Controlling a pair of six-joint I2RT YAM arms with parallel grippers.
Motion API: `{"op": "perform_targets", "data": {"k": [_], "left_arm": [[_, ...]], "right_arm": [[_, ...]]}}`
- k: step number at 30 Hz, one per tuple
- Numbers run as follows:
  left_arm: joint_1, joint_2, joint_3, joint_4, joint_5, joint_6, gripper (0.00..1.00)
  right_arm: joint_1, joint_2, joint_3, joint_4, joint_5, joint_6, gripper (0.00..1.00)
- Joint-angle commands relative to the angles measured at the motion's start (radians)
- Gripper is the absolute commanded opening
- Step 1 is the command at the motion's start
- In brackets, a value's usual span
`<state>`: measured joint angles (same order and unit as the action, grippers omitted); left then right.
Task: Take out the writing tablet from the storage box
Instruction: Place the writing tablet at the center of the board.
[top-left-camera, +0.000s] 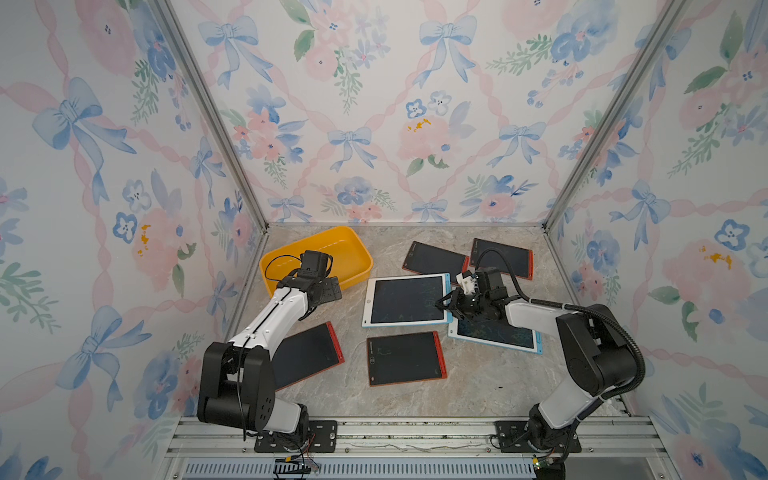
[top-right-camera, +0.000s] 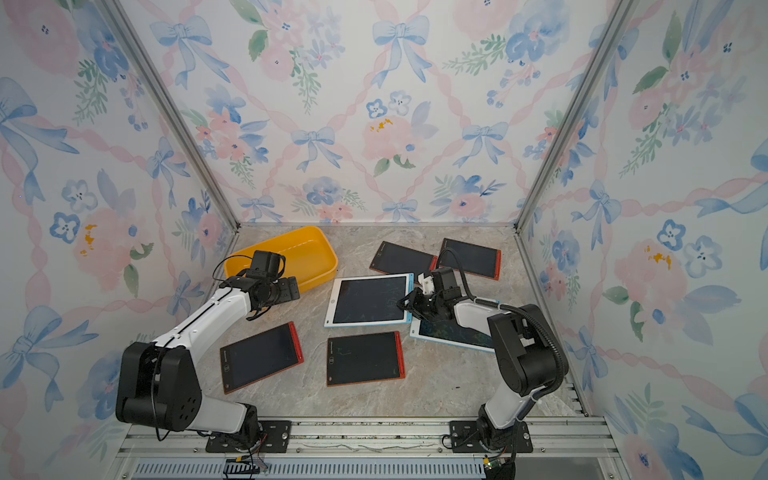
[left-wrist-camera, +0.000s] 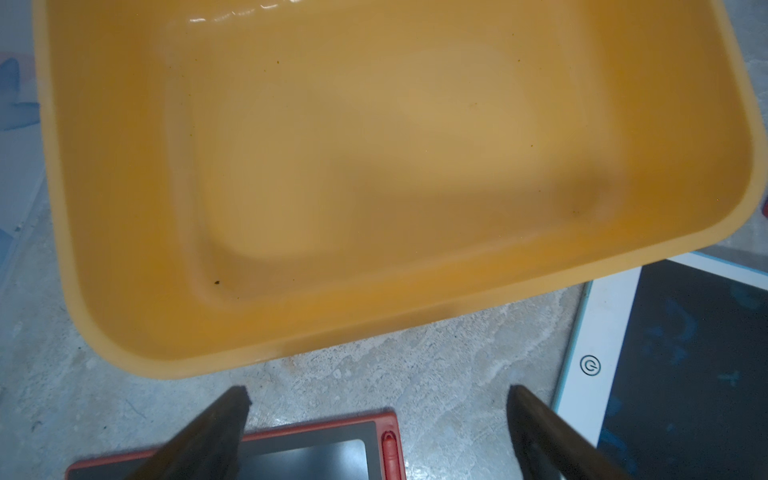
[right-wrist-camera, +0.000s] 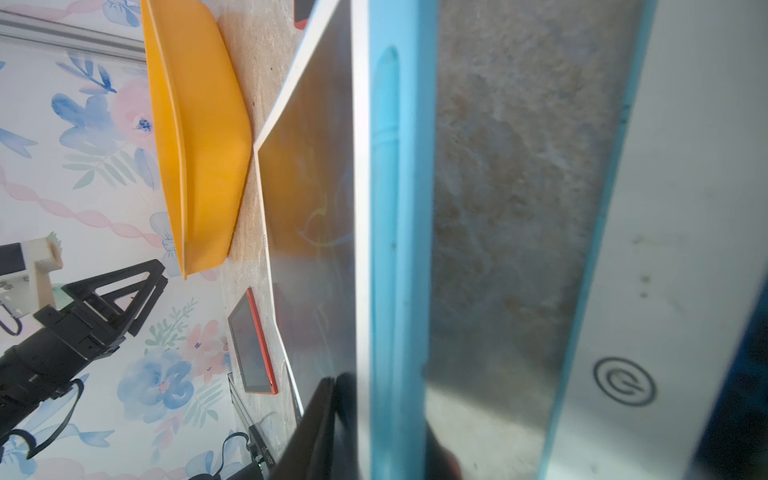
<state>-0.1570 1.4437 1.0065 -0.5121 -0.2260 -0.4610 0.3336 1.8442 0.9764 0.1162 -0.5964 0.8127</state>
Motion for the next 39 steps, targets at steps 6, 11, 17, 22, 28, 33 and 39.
{"op": "perform_targets", "data": {"k": [6,11,17,22,28,33,39], "left_arm": [[-0.014,0.013,0.01,-0.006,0.012,0.001,0.98],[-0.022,0.026,0.016,-0.005,0.01,0.001,0.98],[-0.031,0.036,0.02,-0.003,0.011,-0.002,0.98],[-0.035,0.038,0.013,-0.003,0.009,-0.005,0.98],[-0.039,0.037,0.01,-0.002,0.009,-0.006,0.98],[-0.042,0.041,0.008,-0.002,0.008,-0.007,0.98],[-0.052,0.047,0.008,0.001,0.011,-0.011,0.98]], "right_arm": [[-0.005,0.016,0.005,-0.141,0.036,-0.074,0.37],[-0.001,0.021,0.016,-0.179,0.057,-0.098,0.43],[0.021,0.029,0.045,-0.246,0.105,-0.129,0.49],[0.046,0.044,0.082,-0.305,0.143,-0.15,0.52],[0.059,0.056,0.094,-0.322,0.167,-0.151,0.53],[0.06,0.058,0.096,-0.365,0.201,-0.165,0.53],[0.06,0.052,0.096,-0.402,0.236,-0.179,0.53]]}}
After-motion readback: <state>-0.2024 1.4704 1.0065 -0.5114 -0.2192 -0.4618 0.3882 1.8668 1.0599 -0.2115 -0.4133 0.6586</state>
